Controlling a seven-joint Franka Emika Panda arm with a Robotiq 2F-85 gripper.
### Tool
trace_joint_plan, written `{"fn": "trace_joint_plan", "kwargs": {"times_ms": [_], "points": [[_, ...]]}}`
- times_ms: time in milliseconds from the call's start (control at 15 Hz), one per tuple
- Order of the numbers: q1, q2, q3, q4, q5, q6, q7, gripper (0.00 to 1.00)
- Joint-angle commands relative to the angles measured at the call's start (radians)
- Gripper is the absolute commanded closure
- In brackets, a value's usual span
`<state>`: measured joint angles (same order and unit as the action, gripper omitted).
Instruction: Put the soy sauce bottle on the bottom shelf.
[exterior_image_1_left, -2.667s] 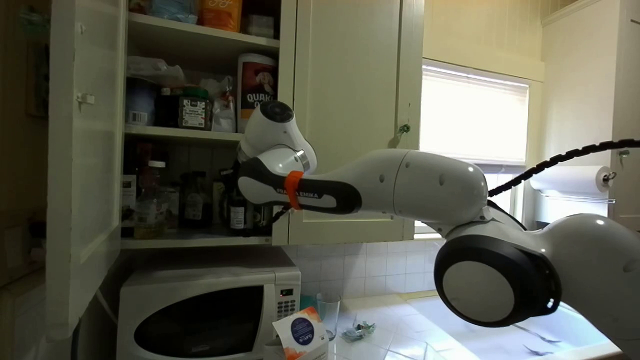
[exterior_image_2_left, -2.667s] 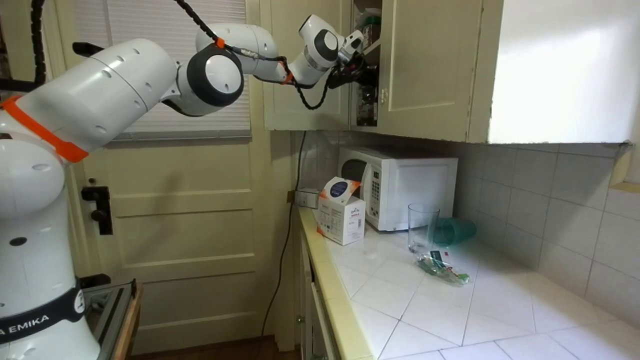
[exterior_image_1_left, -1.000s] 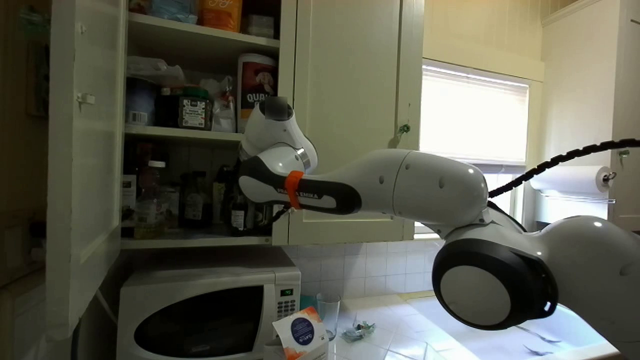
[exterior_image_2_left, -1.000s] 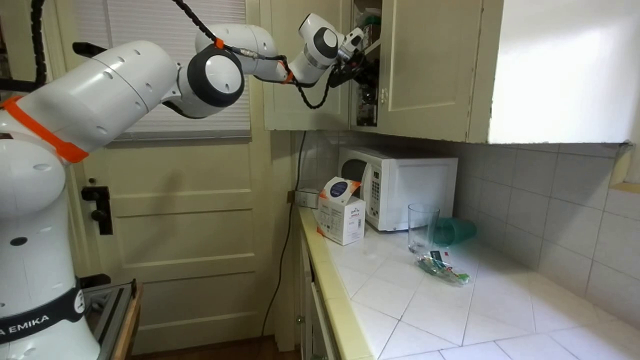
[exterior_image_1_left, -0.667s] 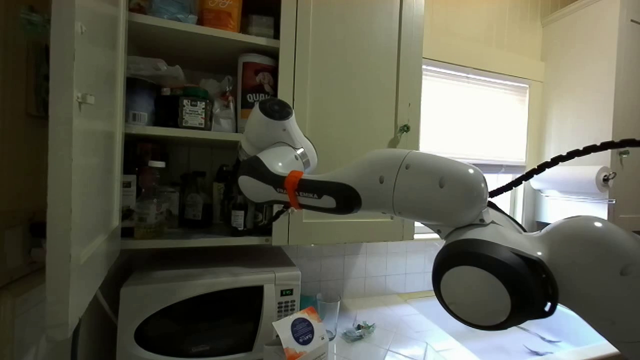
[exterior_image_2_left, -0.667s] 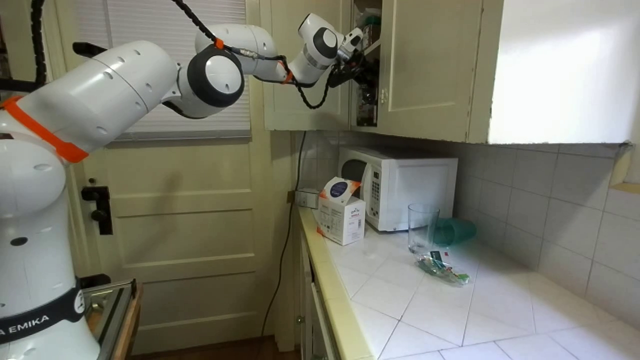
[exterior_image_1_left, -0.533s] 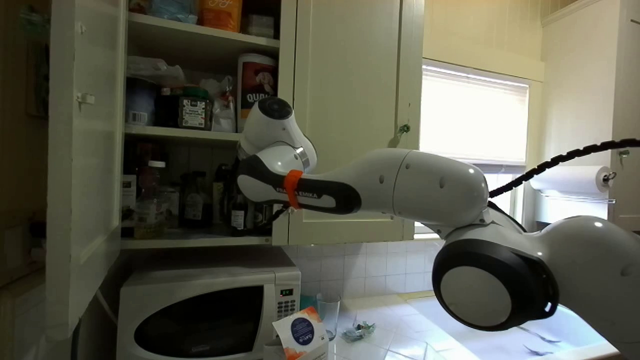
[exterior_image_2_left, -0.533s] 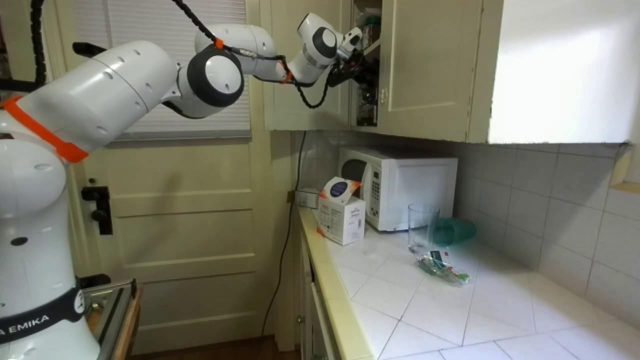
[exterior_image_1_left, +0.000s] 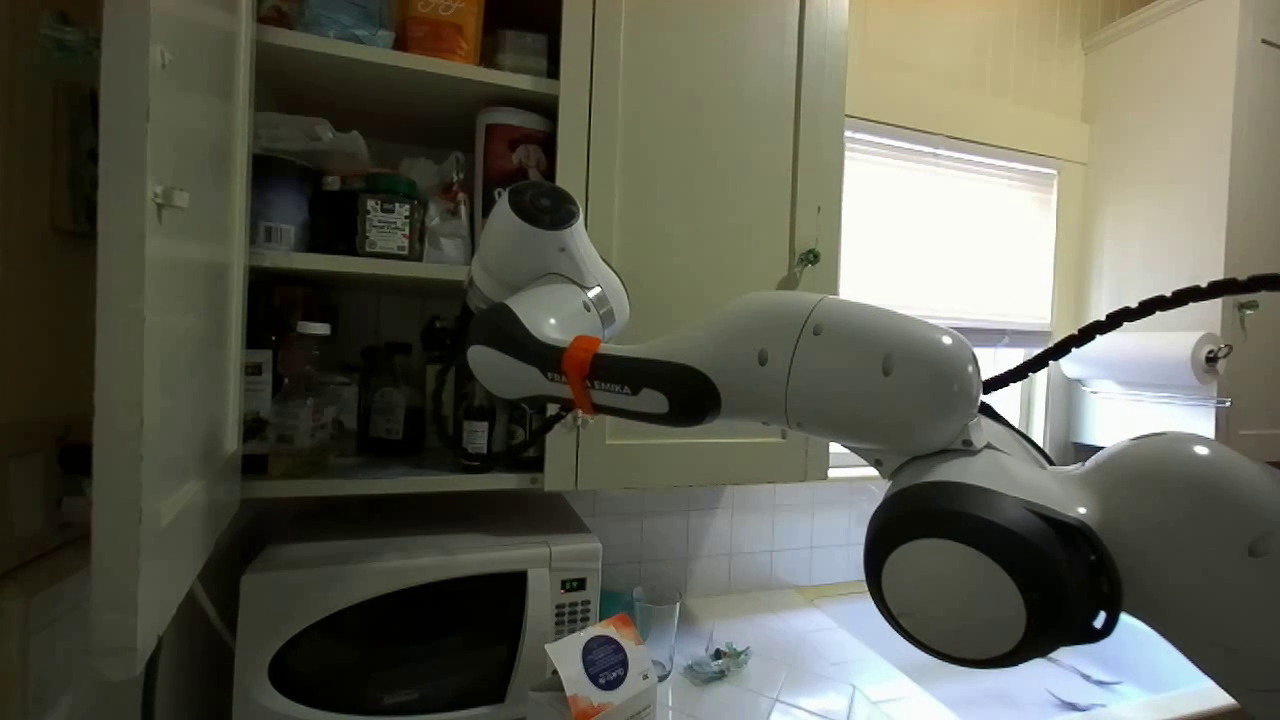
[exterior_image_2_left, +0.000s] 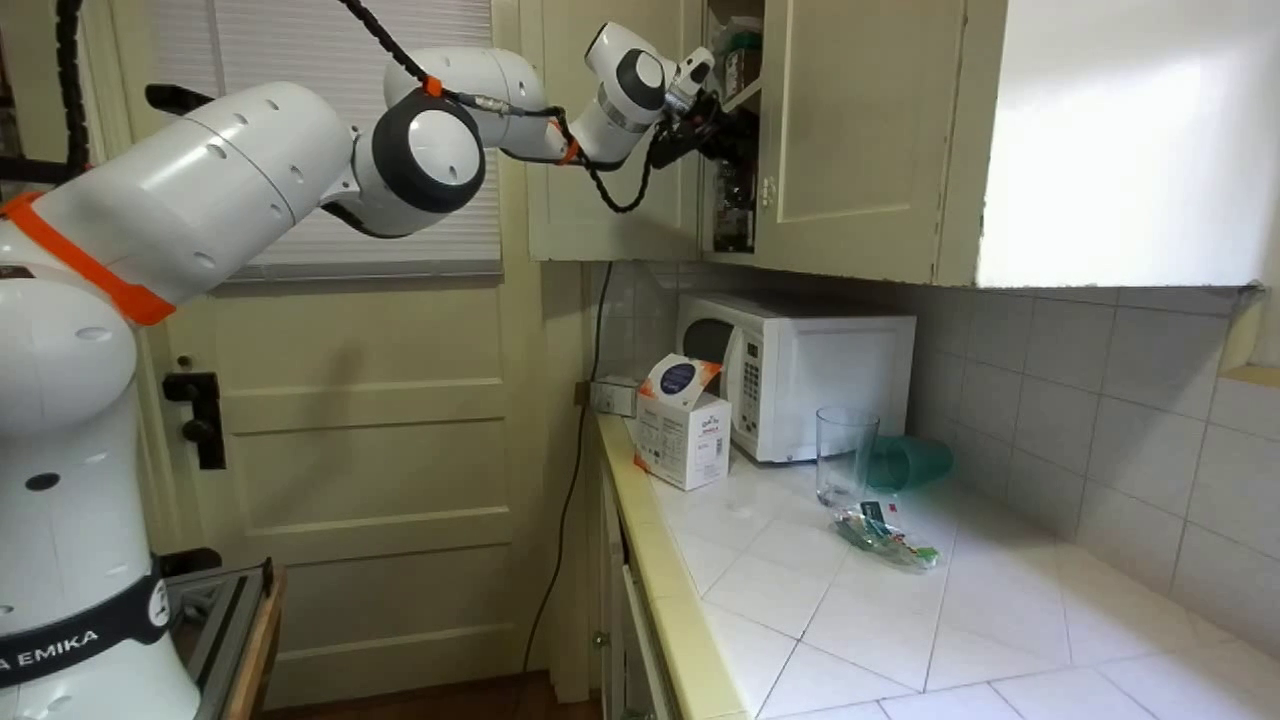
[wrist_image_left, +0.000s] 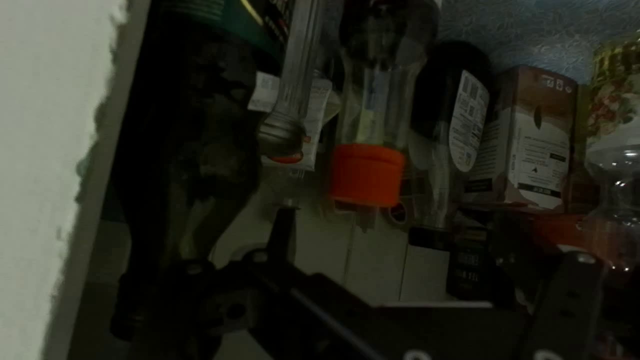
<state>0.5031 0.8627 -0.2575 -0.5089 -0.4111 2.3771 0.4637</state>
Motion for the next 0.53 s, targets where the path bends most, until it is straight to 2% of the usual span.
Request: {"fn": "trace_joint_plan", "kwargs": {"times_ms": [0,467], "points": [[0.015,0.025,-0.024,0.031,-0.030,0.029,-0.017,0.00],[0.067,0.021,-0.041,0.029,-0.066,0.047,-0.058,0.00]]}}
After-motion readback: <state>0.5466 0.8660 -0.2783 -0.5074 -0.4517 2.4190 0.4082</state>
